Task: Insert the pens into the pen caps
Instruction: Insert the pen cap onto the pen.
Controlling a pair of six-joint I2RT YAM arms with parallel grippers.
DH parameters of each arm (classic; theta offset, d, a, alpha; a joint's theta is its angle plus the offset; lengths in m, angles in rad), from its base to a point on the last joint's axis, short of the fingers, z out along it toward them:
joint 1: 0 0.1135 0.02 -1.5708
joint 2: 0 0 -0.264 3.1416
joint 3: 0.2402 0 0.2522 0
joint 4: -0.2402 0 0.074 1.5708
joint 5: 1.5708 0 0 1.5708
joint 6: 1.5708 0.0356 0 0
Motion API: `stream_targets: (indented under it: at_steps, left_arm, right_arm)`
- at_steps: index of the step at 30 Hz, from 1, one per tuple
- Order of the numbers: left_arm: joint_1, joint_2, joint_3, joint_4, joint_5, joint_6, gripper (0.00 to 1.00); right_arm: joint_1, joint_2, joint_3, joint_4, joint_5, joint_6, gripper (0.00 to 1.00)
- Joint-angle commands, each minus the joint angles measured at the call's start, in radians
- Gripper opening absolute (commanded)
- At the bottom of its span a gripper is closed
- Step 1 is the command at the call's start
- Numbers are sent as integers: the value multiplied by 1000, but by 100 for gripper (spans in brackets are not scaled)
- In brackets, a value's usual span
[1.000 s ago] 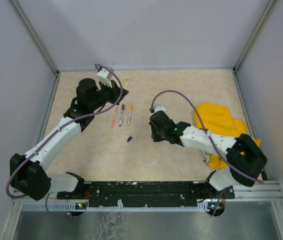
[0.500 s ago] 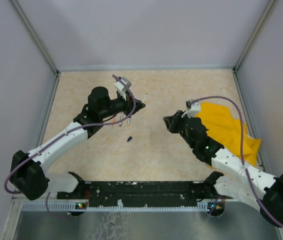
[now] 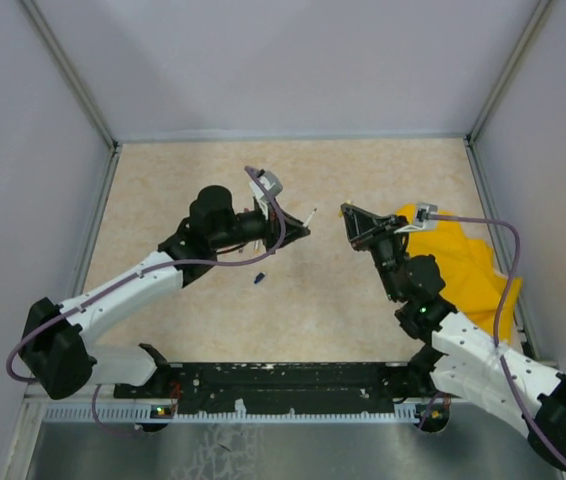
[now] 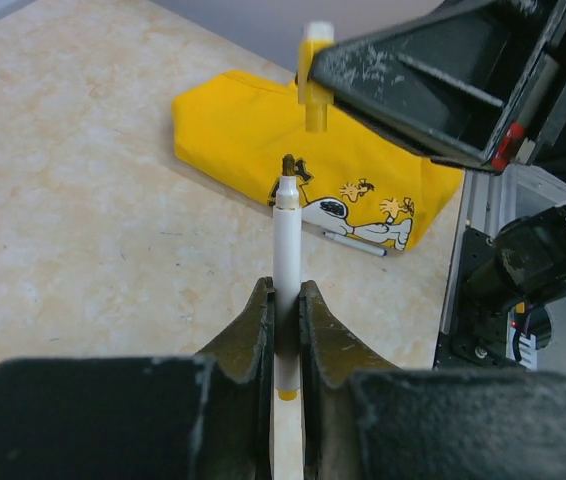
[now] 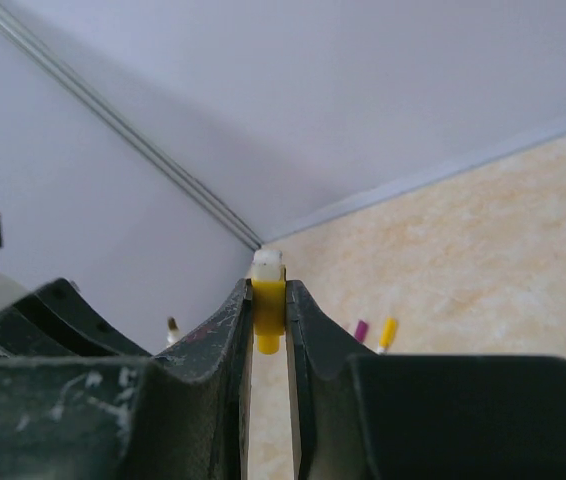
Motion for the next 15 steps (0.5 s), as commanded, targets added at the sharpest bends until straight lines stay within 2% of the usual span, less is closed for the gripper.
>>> stream_targets:
  at_steps: [1,6,15]
  left_arm:
    - [-14,-6,-12,58,43,-5,0]
    - [-18,-2,-15,69,69,-13,0]
    - [-19,-7,-20,79,87,-7,0]
  right_arm:
    - [0,11,-14,290,12,-14,0]
    - [0,70,-17,458,-59,-19,0]
    - [1,177,-5,622,-145,13,0]
